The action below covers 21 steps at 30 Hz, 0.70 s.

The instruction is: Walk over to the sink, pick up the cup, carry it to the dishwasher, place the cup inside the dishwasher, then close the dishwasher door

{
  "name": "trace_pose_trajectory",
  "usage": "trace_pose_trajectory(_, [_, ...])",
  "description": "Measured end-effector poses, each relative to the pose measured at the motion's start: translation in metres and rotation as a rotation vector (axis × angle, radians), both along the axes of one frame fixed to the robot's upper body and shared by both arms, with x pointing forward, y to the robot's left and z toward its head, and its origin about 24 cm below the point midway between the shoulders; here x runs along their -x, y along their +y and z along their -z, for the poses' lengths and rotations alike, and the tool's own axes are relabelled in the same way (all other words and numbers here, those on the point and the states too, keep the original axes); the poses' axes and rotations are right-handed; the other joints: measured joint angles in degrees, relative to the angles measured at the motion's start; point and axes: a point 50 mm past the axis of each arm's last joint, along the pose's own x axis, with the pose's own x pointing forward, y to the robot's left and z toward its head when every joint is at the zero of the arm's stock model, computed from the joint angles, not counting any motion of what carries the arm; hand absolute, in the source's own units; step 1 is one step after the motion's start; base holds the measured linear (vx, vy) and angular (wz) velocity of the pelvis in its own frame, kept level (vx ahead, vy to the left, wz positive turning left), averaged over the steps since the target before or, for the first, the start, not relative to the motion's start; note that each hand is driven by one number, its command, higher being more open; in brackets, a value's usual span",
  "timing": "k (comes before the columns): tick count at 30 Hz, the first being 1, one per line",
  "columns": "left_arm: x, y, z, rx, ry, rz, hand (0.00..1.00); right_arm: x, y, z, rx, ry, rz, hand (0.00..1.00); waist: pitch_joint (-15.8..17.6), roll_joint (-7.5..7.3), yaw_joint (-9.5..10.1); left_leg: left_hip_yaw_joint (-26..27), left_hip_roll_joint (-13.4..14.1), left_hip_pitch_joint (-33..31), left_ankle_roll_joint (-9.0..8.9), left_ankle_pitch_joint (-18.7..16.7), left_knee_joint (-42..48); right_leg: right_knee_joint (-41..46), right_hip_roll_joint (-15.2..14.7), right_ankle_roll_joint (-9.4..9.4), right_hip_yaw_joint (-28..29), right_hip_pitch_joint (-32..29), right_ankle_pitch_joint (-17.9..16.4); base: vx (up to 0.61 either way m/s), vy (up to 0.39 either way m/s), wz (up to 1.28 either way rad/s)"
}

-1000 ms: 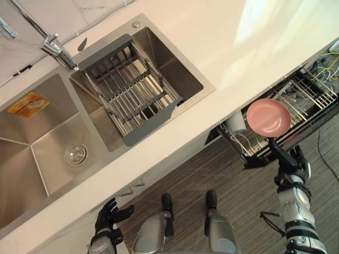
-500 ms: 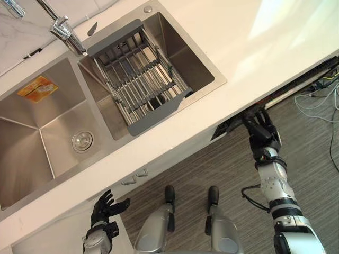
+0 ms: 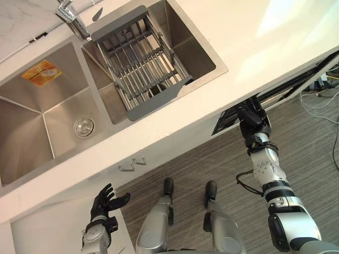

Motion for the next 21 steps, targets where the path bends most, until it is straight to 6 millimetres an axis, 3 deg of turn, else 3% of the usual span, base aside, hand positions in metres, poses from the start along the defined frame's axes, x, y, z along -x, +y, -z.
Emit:
trace_pose_trajectory(5, [0.002, -0.001, 0.003, 0.005, 0.018, 0.002, 0.9, 0.0, -0.004, -0.003, 0.219, 0.041, -0.047, 0.9, -0.08, -0.01, 0.62, -1.1, 1.31, 0.46, -0.94, 0.63, 0.01, 0.12, 1.41, -1.23, -1.64, 0.06, 0.13, -0.01, -0.076, 0.01])
trace_pose_trajectory(8, [0.004, -0.005, 0.007, 0.009, 0.043, 0.021, 0.9, 0.013, -0.009, 0.007, 0.406, 0.091, -0.068, 0.9, -0.27, -0.12, 0.64, -2.65, 1.2, 1.31, -1.4, 1.8, 0.0, 0.48, 1.42, -1.55, -3.07, 1.21, 0.03, 0.06, -0.026, 0.15])
trace_pose_trajectory(11, [0.003, -0.005, 0.006, 0.003, 0.044, 0.033, 0.9, 0.043, -0.008, 0.042, 0.507, 0.198, -0.12, 0.9, -1.47, -1.15, 0.88, -4.22, 0.45, 3.35, -1.47, 1.73, -0.59, 2.13, 0.64, -2.99, -5.46, 3.43, -2.04, 0.13, -0.018, 0.48])
trace_pose_trajectory(15, [0.012, -0.001, 0.008, -0.001, 0.063, 0.009, 0.9, 0.099, -0.022, 0.09, 0.531, 0.373, -0.08, 0.9, -6.33, -4.08, 1.27, -5.91, -0.99, 6.39, -0.68, 0.9, -2.3, 4.28, -1.1, -1.96, -7.97, 6.23, -5.22, 0.15, 0.012, 0.37])
trace_pose_trajectory(17, [0.021, 0.004, 0.01, -0.003, 0.077, -0.018, 0.9, 0.118, -0.02, 0.107, 0.518, 0.434, -0.074, 0.9, -8.11, -5.82, 1.2, -5.82, -1.55, 7.45, -0.4, 0.06, -2.34, 4.29, -1.69, -1.57, -7.94, 7.21, -5.84, 0.13, 0.035, 0.09])
trace_pose_trajectory(21, [0.034, 0.006, 0.014, -0.005, 0.109, -0.031, 0.9, 0.154, -0.023, 0.133, 0.521, 0.568, -0.049, 0.9, -10.47, -7.54, 0.83, -5.71, -2.95, 9.72, 0.6, -1.04, -2.38, 4.31, -3.06, -0.47, -8.03, 9.59, -6.78, 0.11, 0.044, 0.04])
